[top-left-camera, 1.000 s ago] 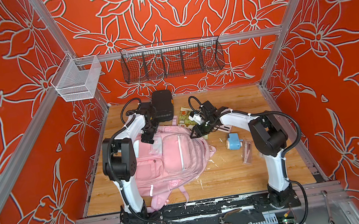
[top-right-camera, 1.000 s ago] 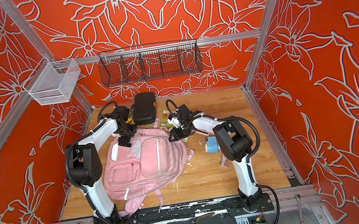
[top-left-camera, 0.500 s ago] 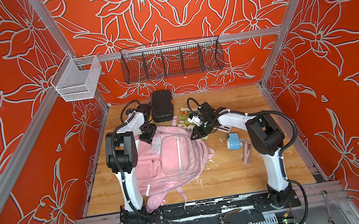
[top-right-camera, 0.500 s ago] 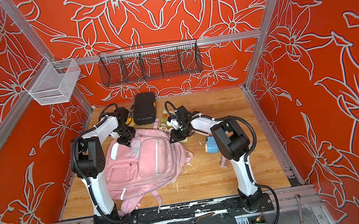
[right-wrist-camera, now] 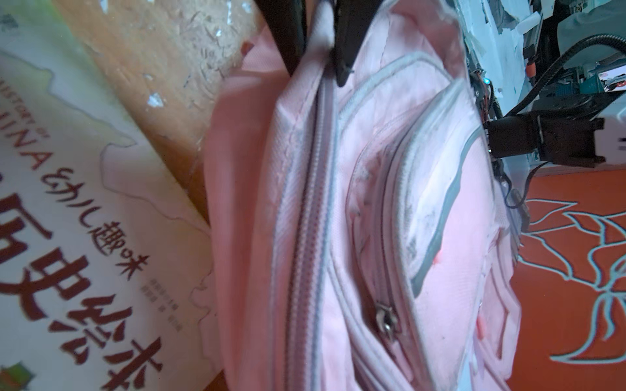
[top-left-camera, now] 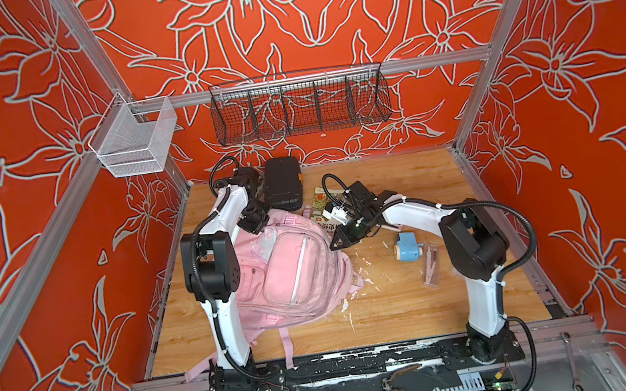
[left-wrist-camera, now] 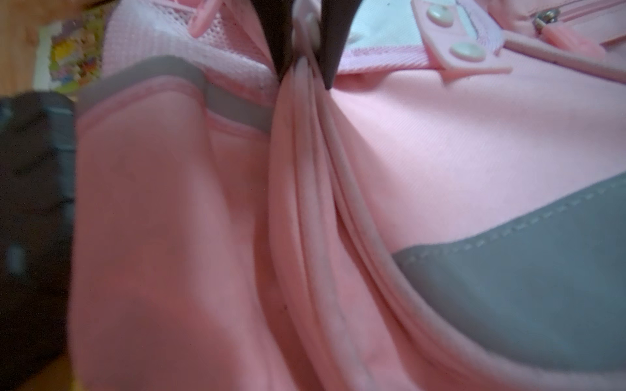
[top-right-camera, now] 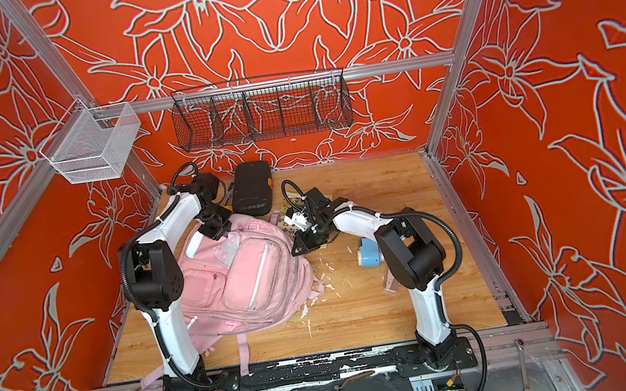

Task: Pack the student bag
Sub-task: 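Grasp the zipper pulls and lift the backpack upright with both grippers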

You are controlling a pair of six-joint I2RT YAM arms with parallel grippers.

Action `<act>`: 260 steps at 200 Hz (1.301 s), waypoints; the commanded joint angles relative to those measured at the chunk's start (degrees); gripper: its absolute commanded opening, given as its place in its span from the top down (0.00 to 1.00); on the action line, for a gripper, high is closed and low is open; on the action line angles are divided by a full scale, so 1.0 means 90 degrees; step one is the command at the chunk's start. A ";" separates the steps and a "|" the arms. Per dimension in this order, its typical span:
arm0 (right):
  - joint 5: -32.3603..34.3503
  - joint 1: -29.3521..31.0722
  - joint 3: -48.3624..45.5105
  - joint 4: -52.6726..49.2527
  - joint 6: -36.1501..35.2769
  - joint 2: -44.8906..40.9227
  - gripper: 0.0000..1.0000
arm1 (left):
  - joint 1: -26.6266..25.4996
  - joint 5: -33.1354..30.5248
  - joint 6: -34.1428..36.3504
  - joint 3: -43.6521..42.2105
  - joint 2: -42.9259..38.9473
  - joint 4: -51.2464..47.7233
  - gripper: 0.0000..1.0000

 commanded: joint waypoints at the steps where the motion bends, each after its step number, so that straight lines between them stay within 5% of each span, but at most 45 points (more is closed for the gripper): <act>1: -0.0350 0.0145 -0.0305 0.0386 -0.0139 -0.0634 0.78 | -0.0236 0.0253 0.0871 0.0435 -0.0783 -0.0533 1.00; 63: 0.0964 0.0151 -0.0974 0.0785 -0.1363 -0.1850 0.54 | -0.0507 0.0717 0.2819 0.2194 -0.0516 -0.1723 1.00; 116: 0.1291 0.0118 -0.2417 0.2734 -0.3795 -0.3349 0.42 | -0.0610 0.0911 0.3797 0.2955 -0.0258 -0.2074 1.00; 196: 0.1332 -0.0260 -0.1989 0.2937 -0.5344 -0.2767 0.46 | -0.1339 0.0664 0.4920 0.3368 0.0180 -0.2254 1.00; 260: 0.0302 -0.0519 -0.1806 0.2839 -0.5875 -0.2274 0.52 | -0.1620 0.1004 0.5414 0.3464 0.0395 -0.2127 1.00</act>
